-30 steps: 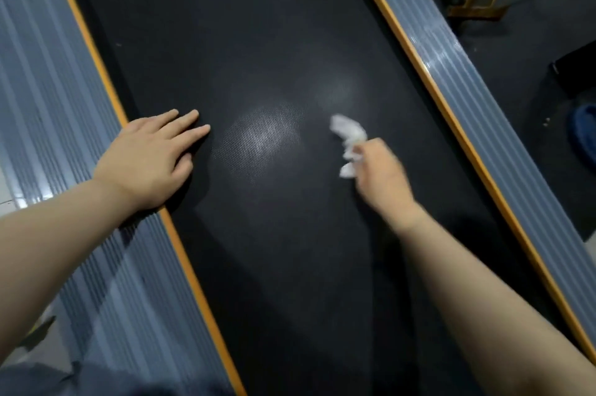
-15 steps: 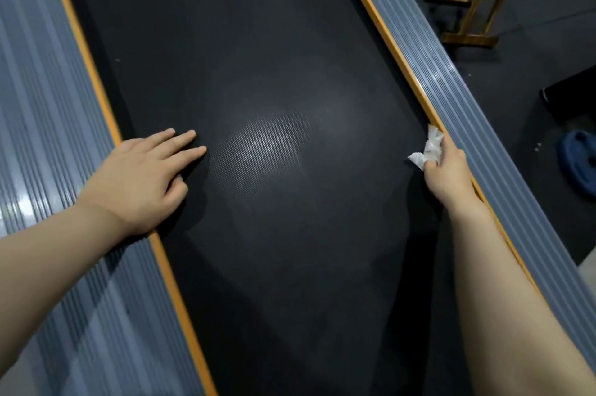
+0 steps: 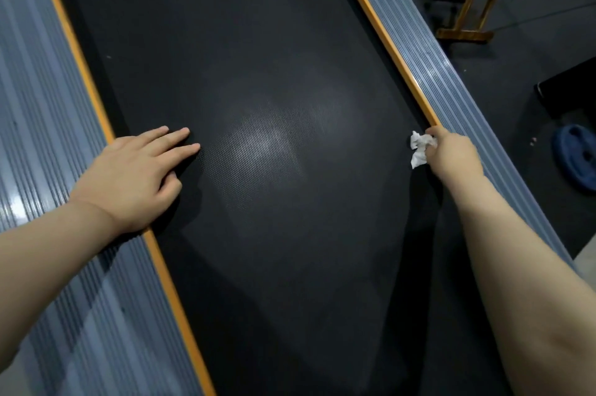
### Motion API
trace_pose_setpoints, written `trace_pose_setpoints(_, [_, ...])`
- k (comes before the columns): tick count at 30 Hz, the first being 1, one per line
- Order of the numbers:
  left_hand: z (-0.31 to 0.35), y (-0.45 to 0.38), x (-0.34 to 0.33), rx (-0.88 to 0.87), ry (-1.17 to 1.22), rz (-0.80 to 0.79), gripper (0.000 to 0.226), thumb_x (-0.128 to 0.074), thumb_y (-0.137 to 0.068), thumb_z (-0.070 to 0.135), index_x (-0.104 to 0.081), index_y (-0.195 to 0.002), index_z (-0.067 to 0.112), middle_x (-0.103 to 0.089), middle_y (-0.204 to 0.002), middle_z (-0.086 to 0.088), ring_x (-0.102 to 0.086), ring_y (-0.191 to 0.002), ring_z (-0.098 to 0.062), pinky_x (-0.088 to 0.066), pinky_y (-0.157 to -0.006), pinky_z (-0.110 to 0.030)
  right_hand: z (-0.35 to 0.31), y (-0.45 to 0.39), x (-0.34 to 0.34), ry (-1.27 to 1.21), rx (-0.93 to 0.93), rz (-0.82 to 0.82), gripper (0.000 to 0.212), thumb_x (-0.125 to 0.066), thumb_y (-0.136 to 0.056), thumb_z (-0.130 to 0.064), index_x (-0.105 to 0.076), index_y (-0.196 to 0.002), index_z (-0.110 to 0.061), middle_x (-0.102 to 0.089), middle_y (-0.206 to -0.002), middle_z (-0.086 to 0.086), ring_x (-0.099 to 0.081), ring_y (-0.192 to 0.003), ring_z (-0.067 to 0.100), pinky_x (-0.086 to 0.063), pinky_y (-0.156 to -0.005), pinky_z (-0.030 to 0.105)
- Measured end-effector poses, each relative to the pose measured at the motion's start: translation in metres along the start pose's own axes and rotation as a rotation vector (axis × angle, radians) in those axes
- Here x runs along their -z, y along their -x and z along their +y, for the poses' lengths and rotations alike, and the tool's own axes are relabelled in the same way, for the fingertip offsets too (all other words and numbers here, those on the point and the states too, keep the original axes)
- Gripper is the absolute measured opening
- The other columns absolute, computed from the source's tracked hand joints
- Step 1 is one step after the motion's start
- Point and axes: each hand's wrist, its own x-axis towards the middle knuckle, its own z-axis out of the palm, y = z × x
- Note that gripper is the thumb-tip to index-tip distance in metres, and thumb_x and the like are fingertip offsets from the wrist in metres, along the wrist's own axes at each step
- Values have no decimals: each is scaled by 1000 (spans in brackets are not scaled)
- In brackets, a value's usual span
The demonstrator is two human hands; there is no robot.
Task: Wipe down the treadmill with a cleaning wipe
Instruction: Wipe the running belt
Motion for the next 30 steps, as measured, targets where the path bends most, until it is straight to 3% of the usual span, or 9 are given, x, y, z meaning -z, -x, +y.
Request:
trace_pose_setpoints(4, [0, -1, 0, -11, 5, -3, 63, -27, -87, 36, -56, -141, 20, -46, -150, -6, -44, -138, -31, -39, -107, -49, 6, -4, -2, -39, 112, -48, 29, -42, -99, -13, -64, -115, -4, -63, -112, 22, -58, -97, 37, -42, -71, 34])
trace_pose_setpoints(9, [-1, -1, -1, 3, 16, -8, 63, -26, -87, 38, -54, -142, 23, -45, -152, -3, -41, -140, -28, -38, -108, -49, 36, 17, -14, 231, 395, 202, 19, -61, -86, -7, -70, -103, -5, -55, -115, 20, -48, -106, 42, -46, -82, 53])
trace_pose_setpoints(12, [-2, -2, -2, 4, 20, -8, 64, -25, -87, 39, -54, -142, 23, -44, -152, -3, -40, -141, -28, -38, -109, -49, 40, 18, -18, 210, 395, 178, 17, -64, -86, 0, -69, -102, -1, -43, -140, 24, -42, -127, 45, -49, -88, 56])
trace_pose_setpoints(13, [-2, -2, -1, 3, 25, -11, 65, -24, -87, 39, -54, -142, 23, -45, -152, -3, -40, -141, -29, -37, -109, -49, 37, 19, -18, 205, 372, 160, 16, -61, -88, 0, -67, -103, 0, -39, -145, 21, -45, -126, 43, -52, -82, 51])
trace_pose_setpoints(16, [-2, -2, -1, 0, 31, -9, 65, -24, -87, 39, -54, -142, 22, -45, -152, -3, -41, -141, -29, -37, -110, -50, 29, 23, -19, 208, 351, 199, 12, -55, -91, 0, -62, -101, 1, -54, -126, 12, -56, -105, 36, -45, -59, 36])
trace_pose_setpoints(20, [-1, 0, 0, 6, 31, -4, 64, -25, -88, 39, -53, -142, 23, -44, -152, -3, -40, -141, -28, -37, -110, -49, 24, 30, -19, 94, 317, 187, 13, -52, -91, -4, -58, -101, -9, -60, -99, 12, -55, -77, 30, -45, -59, 37])
trace_pose_setpoints(25, [-1, -1, 0, 5, 42, -7, 64, -24, -87, 39, -54, -142, 22, -45, -152, -3, -40, -141, -28, -36, -110, -49, 28, 40, -15, 19, 403, 74, 29, -44, -100, -24, -65, -109, -5, -58, -125, 12, -53, -120, 31, -41, -87, 33])
trace_pose_setpoints(28, [0, 0, 0, 8, 37, 2, 63, -26, -88, 38, -55, -141, 21, -45, -151, -4, -41, -140, -28, -36, -109, -49, 38, 42, -16, 44, 454, 66, 21, -50, -96, -15, -64, -108, -7, -62, -112, 11, -58, -103, 34, -46, -78, 35])
trace_pose_setpoints(30, [0, 0, -1, 10, 29, 8, 63, -26, -88, 38, -55, -141, 21, -46, -151, -4, -42, -140, -29, -36, -109, -48, 35, 41, -22, 29, 352, 149, 25, -52, -93, -4, -68, -112, -3, -66, -113, 17, -60, -103, 39, -48, -82, 39])
